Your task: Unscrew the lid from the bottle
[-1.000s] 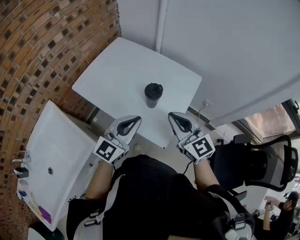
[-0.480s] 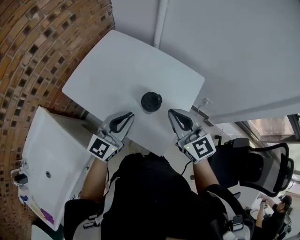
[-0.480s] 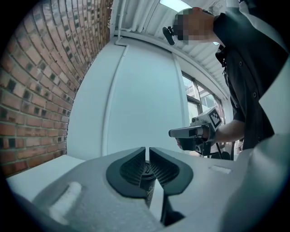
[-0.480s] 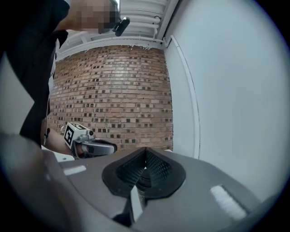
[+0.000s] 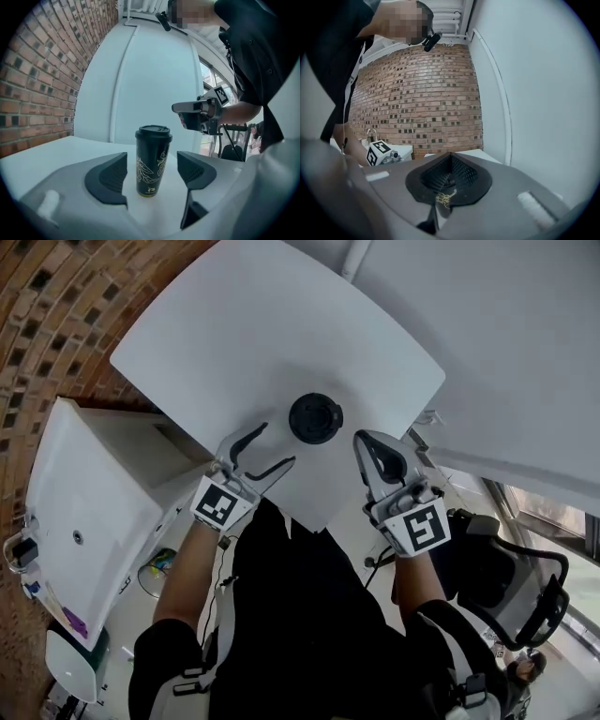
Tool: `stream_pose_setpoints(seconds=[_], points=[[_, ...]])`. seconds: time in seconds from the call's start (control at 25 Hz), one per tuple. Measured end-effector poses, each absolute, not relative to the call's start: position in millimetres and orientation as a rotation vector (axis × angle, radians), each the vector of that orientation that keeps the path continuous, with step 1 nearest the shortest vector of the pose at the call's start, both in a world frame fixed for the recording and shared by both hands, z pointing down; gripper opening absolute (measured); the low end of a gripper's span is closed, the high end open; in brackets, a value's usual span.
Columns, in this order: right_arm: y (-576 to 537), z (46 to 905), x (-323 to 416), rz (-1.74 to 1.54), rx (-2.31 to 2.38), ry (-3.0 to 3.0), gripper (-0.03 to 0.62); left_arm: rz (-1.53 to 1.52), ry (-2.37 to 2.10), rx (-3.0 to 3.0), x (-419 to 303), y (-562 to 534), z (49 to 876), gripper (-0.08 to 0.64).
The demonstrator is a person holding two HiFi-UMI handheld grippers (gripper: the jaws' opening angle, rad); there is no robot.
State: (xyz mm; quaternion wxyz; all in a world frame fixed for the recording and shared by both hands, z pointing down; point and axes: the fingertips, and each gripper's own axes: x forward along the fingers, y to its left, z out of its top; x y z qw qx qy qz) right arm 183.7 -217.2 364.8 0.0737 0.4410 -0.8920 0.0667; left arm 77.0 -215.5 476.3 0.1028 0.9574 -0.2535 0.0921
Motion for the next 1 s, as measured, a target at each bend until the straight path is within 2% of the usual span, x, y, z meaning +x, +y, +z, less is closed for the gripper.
stream_pose_setpoints(seconds=[0.04, 0.08, 0.56, 0.6, 0.68, 0.76, 0.84, 0.88, 1.0], points=[[-217.4, 370.7, 185.0, 0.213, 1.316, -2.673, 0.006, 0.262, -0.754, 2.822, 80.5, -219.2, 485.6, 0.374], [-217.6, 375.8, 185.5, 0.23, 1.307, -2.668, 0.006, 0.256, -0.753, 2.815, 84.2, -222.8, 494.8, 0.394], [-222.6, 408.9, 186.1, 0.288, 1.288, -2.674, 0.009, 0.348, -0.586, 2.868, 129.7, -238.8, 560.6, 0.405], [-223.4, 411.0, 184.6, 0.294, 1.276, -2.685, 0.056, 0.337, -0.578, 2.869, 132.2, -239.6, 560.4, 0.404], [-224.2, 411.6, 179.7, 0.297, 1.255, -2.715, 0.095, 0.323, -0.572, 2.872, 134.4, -240.7, 558.9, 0.403], [-223.9, 408.9, 175.0, 0.289, 1.241, -2.749, 0.163, 0.324, -0.568, 2.873, 135.1, -241.0, 558.6, 0.403], [-225.6, 407.7, 171.8, 0.288, 1.241, -2.767, 0.295, 0.321, -0.558, 2.879, 137.2, -242.2, 558.3, 0.403], [-227.5, 407.6, 169.7, 0.284, 1.249, -2.771, 0.339, 0.312, -0.552, 2.884, 138.3, -243.0, 557.6, 0.403], [-233.2, 410.1, 156.1, 0.234, 1.26, -2.778, 0.407, 0.29, -0.531, 2.907, 139.8, -244.4, 557.2, 0.403]])
